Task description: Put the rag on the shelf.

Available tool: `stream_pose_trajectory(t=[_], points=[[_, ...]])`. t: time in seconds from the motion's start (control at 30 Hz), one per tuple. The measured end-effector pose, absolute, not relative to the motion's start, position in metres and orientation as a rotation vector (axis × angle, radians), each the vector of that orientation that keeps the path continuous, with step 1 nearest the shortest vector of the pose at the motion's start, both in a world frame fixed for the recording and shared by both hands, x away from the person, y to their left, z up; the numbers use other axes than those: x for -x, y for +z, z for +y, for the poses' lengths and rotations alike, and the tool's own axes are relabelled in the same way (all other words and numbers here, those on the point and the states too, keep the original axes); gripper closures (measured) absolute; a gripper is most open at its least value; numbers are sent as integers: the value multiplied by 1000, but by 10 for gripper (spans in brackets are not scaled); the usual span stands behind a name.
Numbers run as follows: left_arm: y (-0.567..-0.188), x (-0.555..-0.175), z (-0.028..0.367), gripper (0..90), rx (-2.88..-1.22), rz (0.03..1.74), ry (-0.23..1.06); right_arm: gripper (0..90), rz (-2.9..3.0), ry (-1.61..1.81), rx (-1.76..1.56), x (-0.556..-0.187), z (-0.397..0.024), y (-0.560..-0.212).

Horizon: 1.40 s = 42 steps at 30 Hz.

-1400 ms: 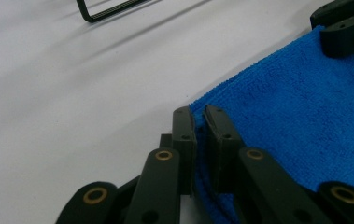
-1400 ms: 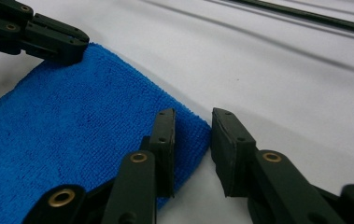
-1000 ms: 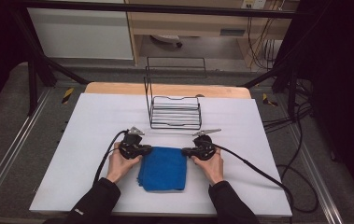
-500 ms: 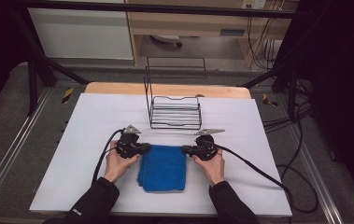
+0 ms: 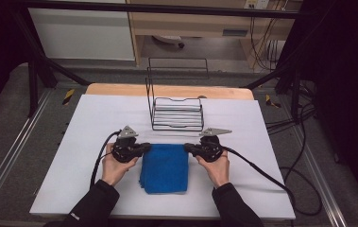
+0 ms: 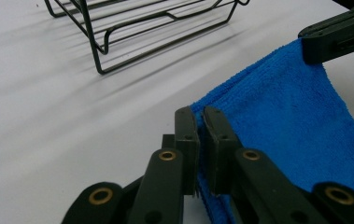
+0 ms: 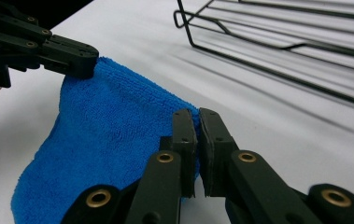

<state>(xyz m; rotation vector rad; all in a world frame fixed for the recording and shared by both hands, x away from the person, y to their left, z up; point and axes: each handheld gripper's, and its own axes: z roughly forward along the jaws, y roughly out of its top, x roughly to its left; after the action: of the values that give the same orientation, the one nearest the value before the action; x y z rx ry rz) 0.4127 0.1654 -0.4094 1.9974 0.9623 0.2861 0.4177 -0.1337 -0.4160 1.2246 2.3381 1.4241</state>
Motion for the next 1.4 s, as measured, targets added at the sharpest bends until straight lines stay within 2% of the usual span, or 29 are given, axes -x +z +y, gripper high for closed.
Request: stream_pose_trajectory(t=[1.4], points=[[-342, -378, 160, 850, -1771, 836, 456, 869, 2088, 1558, -933, -384, -149, -339]])
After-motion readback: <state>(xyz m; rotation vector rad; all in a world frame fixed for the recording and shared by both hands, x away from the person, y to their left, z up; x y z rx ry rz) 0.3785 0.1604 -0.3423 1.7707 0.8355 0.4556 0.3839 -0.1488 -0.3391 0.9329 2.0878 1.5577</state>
